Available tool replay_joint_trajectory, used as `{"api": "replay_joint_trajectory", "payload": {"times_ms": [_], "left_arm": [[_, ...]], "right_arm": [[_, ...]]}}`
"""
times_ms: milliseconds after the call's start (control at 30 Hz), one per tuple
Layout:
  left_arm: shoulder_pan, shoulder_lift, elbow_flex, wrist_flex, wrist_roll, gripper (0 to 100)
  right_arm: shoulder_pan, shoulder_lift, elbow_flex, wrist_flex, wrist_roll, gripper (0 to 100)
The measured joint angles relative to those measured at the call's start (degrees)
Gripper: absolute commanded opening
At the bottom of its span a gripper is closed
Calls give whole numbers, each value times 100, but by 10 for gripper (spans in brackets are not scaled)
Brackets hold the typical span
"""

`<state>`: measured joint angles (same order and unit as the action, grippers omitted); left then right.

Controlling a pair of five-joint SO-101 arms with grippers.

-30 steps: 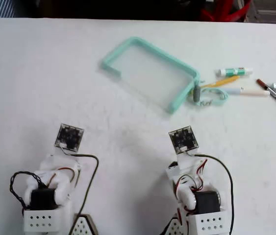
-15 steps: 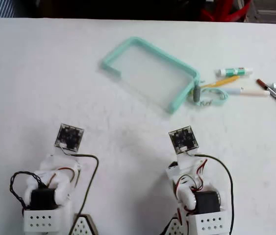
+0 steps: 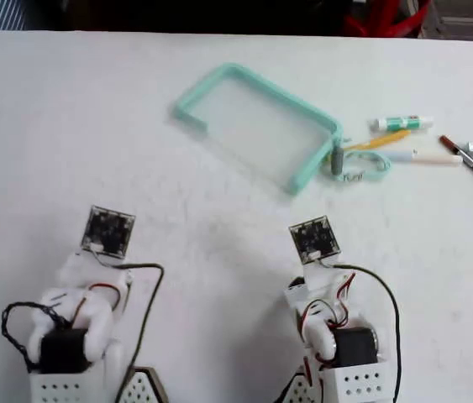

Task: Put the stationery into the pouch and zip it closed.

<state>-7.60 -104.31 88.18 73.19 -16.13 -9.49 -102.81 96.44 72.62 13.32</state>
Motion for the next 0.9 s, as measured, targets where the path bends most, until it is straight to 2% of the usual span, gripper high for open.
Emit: {"api": "replay_joint_trajectory", "payload": {"times_ms": [333, 533, 800, 900], "left_arm": [[0, -9, -1363, 9, 132, 26], [0, -9, -1477, 53, 246, 25], [0, -9, -1477, -149, -738, 25], [0, -9, -1442, -202, -879, 26]], "right_arm": [[0, 0, 0, 0, 0, 18], [0, 0, 0, 0, 0, 18], [0, 0, 0, 0, 0, 18], [0, 0, 0, 0, 0, 18]]}}
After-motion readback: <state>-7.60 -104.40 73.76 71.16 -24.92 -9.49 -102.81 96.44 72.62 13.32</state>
